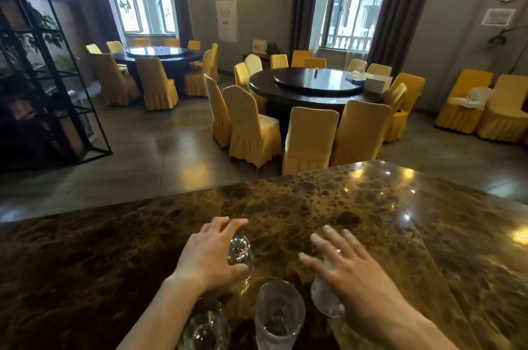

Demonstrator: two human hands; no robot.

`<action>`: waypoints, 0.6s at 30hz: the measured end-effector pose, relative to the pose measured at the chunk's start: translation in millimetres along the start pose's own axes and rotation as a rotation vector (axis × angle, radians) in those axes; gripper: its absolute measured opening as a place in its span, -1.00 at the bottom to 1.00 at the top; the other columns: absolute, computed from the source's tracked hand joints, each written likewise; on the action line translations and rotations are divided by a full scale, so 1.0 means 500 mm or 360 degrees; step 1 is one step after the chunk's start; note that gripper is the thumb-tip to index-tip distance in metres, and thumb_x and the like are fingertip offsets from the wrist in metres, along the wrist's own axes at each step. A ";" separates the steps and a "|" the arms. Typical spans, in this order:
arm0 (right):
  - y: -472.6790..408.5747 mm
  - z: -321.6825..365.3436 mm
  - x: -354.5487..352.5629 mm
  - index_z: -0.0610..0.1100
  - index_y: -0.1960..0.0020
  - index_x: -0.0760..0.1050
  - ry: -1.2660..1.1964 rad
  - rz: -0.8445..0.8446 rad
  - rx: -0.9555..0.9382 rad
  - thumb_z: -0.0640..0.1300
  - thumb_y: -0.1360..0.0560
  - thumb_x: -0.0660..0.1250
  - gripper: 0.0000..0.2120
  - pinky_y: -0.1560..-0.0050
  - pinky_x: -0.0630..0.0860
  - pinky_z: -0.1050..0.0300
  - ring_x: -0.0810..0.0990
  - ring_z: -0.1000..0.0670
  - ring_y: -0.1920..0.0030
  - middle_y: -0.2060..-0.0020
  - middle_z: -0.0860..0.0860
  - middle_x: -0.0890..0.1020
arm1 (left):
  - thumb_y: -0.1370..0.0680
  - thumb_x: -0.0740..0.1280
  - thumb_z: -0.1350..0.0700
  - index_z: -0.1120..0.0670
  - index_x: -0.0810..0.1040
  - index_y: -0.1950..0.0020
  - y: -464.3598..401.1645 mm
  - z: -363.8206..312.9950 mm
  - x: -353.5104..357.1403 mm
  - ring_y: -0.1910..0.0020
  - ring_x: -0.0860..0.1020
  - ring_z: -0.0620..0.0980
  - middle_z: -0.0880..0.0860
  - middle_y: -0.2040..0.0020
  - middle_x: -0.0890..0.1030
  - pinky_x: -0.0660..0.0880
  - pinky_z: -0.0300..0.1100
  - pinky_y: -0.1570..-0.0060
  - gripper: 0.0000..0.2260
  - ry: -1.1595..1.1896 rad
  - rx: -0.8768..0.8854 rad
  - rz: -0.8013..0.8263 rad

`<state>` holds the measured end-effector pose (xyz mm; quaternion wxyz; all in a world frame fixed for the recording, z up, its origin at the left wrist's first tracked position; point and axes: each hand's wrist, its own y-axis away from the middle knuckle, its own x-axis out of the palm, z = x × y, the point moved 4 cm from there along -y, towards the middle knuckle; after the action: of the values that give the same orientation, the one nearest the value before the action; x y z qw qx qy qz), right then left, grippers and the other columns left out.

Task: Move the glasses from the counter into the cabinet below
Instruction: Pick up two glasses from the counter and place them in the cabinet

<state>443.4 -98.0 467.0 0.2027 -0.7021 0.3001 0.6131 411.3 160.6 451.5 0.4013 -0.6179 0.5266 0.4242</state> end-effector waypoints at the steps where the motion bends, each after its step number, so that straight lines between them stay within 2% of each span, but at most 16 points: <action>1: -0.021 0.000 0.004 0.12 -0.64 -0.03 0.0106 0.0103 -0.0074 -0.13 -0.56 0.38 -0.17 -0.59 -0.28 -0.23 -0.28 -0.19 -0.63 -0.65 -0.03 -0.16 | -0.40 0.50 -0.20 -0.30 0.06 -0.55 -0.027 -0.010 0.022 -0.54 0.19 0.04 -0.03 -0.58 0.17 0.22 0.08 -0.48 -0.14 -0.0181 0.0008 0.0139; 3: -0.053 -0.003 0.019 -0.01 -0.63 0.10 0.0330 0.0292 -0.0156 -0.12 -0.62 0.30 -0.35 -0.58 -0.17 -0.31 -0.15 -0.29 -0.64 -0.65 -0.19 -0.02 | -0.42 0.54 -0.06 -0.25 0.04 -0.58 -0.059 -0.014 0.064 -0.55 0.19 0.12 0.05 -0.61 0.13 0.24 0.10 -0.46 -0.10 -0.0480 -0.0006 0.0350; 6: -0.069 -0.007 0.039 -0.20 -0.56 0.24 0.0577 0.0362 -0.0117 -0.04 -0.64 0.27 -0.44 -0.50 0.17 -0.34 0.20 -0.36 -0.52 -0.54 -0.29 0.26 | -0.45 0.52 0.11 -0.16 0.16 -0.56 -0.083 -0.010 0.091 -0.39 0.43 0.13 0.12 -0.50 0.32 0.43 -0.02 -0.28 -0.20 -0.0706 -0.0010 0.0325; 8: -0.074 -0.014 0.037 -0.27 -0.46 0.38 0.0670 0.0340 -0.0108 -0.02 -0.64 0.26 -0.53 -0.36 0.36 -0.28 0.39 -0.32 -0.34 -0.36 -0.29 0.44 | -0.41 0.55 0.05 -0.15 0.26 -0.50 -0.088 -0.004 0.092 -0.27 0.52 0.08 0.07 -0.35 0.45 0.47 -0.07 -0.20 -0.26 -0.0687 -0.0018 0.0234; 10: -0.074 -0.030 0.025 -0.23 -0.36 0.47 0.0611 0.0242 -0.0143 -0.06 -0.63 0.27 -0.63 -0.23 0.43 -0.19 0.45 -0.24 -0.21 -0.24 -0.22 0.51 | -0.34 0.58 -0.11 -0.16 0.34 -0.39 -0.085 0.010 0.085 -0.16 0.55 0.01 -0.02 -0.21 0.51 0.49 -0.11 -0.13 -0.30 -0.0500 -0.0087 0.0155; 12: -0.058 -0.073 0.017 -0.09 -0.34 0.48 0.0260 0.0081 -0.0061 -0.09 -0.60 0.30 -0.67 -0.22 0.43 -0.06 0.46 -0.13 -0.22 -0.24 -0.09 0.53 | -0.28 0.59 -0.20 -0.19 0.35 -0.23 -0.080 0.027 0.073 -0.03 0.55 -0.10 -0.10 -0.10 0.54 0.49 -0.21 0.03 -0.37 -0.0147 -0.0225 0.0034; 15: -0.009 -0.143 0.033 0.16 -0.31 0.43 -0.0719 -0.0318 0.0362 0.07 -0.39 0.51 -0.48 -0.21 0.50 0.11 0.51 0.11 -0.21 -0.20 0.19 0.52 | -0.27 0.62 -0.21 -0.11 0.33 -0.13 -0.082 0.050 0.068 0.06 0.56 -0.15 -0.10 -0.01 0.55 0.46 -0.27 0.16 -0.37 0.0567 -0.0472 -0.0143; 17: 0.025 -0.160 0.073 0.14 -0.22 0.42 -0.1493 -0.0540 0.0693 0.06 -0.23 0.68 -0.33 -0.14 0.57 0.07 0.59 0.12 -0.11 -0.14 0.18 0.56 | -0.32 0.61 -0.15 -0.04 0.30 -0.20 -0.090 0.054 0.079 0.03 0.57 -0.10 -0.02 -0.06 0.57 0.52 -0.21 0.11 -0.35 0.0935 -0.0629 -0.0176; 18: 0.033 -0.153 0.095 0.12 -0.21 0.40 -0.1788 -0.0552 0.0767 0.00 -0.17 0.73 -0.26 -0.09 0.59 0.10 0.63 0.10 -0.06 -0.13 0.12 0.58 | -0.35 0.61 -0.10 -0.04 0.26 -0.26 -0.097 0.050 0.086 -0.01 0.58 -0.07 0.02 -0.09 0.58 0.55 -0.14 0.03 -0.33 0.1072 -0.0660 -0.0164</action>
<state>492.0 -168.2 434.3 0.5778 -0.2465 0.1595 0.7615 460.3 176.8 405.0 0.0937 -0.8158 0.5003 0.2746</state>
